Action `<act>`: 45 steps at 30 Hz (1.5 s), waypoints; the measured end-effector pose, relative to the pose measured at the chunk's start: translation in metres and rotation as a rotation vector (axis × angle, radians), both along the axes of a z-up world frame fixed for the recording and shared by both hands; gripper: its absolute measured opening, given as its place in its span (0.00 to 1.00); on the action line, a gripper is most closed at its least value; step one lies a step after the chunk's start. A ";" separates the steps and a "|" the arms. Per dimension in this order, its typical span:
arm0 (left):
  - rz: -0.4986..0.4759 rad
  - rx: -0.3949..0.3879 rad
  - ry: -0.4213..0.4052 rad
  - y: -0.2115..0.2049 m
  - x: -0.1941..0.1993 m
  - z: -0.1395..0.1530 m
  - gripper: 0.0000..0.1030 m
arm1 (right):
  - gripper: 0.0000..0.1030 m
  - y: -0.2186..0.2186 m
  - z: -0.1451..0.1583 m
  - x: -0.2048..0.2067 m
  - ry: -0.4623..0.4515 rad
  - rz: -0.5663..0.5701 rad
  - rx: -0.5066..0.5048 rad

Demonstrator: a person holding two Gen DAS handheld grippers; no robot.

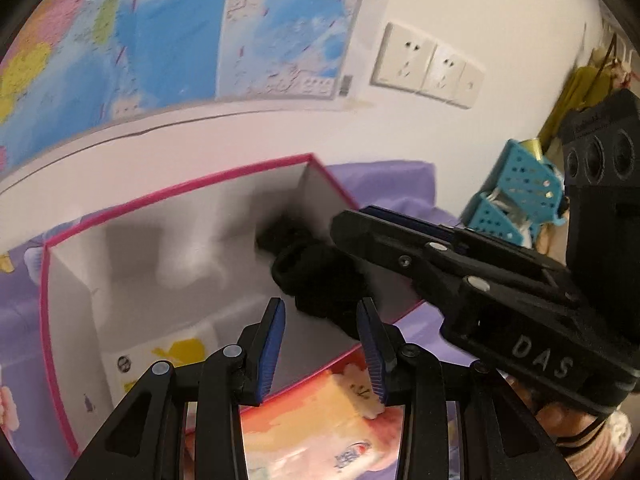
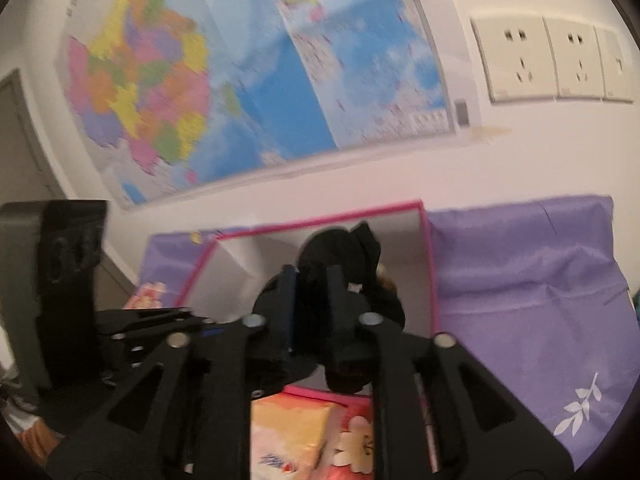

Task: Organize soft objects
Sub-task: 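Lower the black scrunchie into the pink box and open the right gripper, then grasp the beige plush bunny with the right gripper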

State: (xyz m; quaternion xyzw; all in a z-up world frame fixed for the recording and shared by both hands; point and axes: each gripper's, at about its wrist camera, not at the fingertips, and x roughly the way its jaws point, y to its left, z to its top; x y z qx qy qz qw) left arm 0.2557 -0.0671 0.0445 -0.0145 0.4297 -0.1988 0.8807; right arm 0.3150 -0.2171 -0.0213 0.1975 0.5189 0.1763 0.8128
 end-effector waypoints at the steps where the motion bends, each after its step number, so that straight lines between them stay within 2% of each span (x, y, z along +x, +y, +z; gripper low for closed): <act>1: -0.001 0.005 -0.004 0.002 -0.005 -0.001 0.37 | 0.21 -0.002 -0.002 -0.002 0.007 -0.002 0.002; 7: -0.014 0.010 -0.066 0.011 -0.036 0.009 0.39 | 0.23 -0.020 0.020 -0.027 -0.008 -0.010 0.063; 11: -0.056 0.000 -0.112 0.014 -0.067 0.020 0.43 | 0.34 -0.034 0.048 -0.054 -0.032 0.011 0.133; 14: -0.094 0.006 -0.148 0.015 -0.097 0.024 0.46 | 0.36 -0.039 0.070 -0.081 -0.048 0.046 0.165; 19: -0.161 0.016 -0.164 0.014 -0.137 0.019 0.47 | 0.37 -0.043 0.091 -0.116 -0.050 0.097 0.194; 21: -0.172 0.024 -0.161 0.013 -0.148 0.013 0.47 | 0.39 -0.041 0.096 -0.130 -0.052 0.134 0.208; 22: -0.172 0.033 -0.159 0.013 -0.154 0.009 0.47 | 0.43 -0.039 0.097 -0.136 -0.048 0.154 0.209; 23: -0.176 0.034 -0.151 0.014 -0.157 0.005 0.47 | 0.46 -0.033 0.098 -0.146 -0.040 0.182 0.199; 30: -0.147 0.018 -0.067 0.028 -0.175 -0.027 0.47 | 0.47 0.007 0.077 -0.192 0.041 0.342 0.145; 34: -0.120 0.018 -0.031 0.035 -0.180 -0.041 0.47 | 0.59 0.025 0.058 -0.207 0.092 0.418 0.085; 36: -0.111 0.012 -0.015 0.038 -0.181 -0.046 0.47 | 0.59 0.032 0.048 -0.215 0.119 0.455 0.071; 41: -0.096 0.010 0.015 0.043 -0.184 -0.058 0.47 | 0.60 0.043 0.025 -0.224 0.138 0.481 -0.006; 45: -0.100 0.002 0.028 0.048 -0.185 -0.063 0.47 | 0.56 0.045 0.013 -0.221 0.138 0.473 0.011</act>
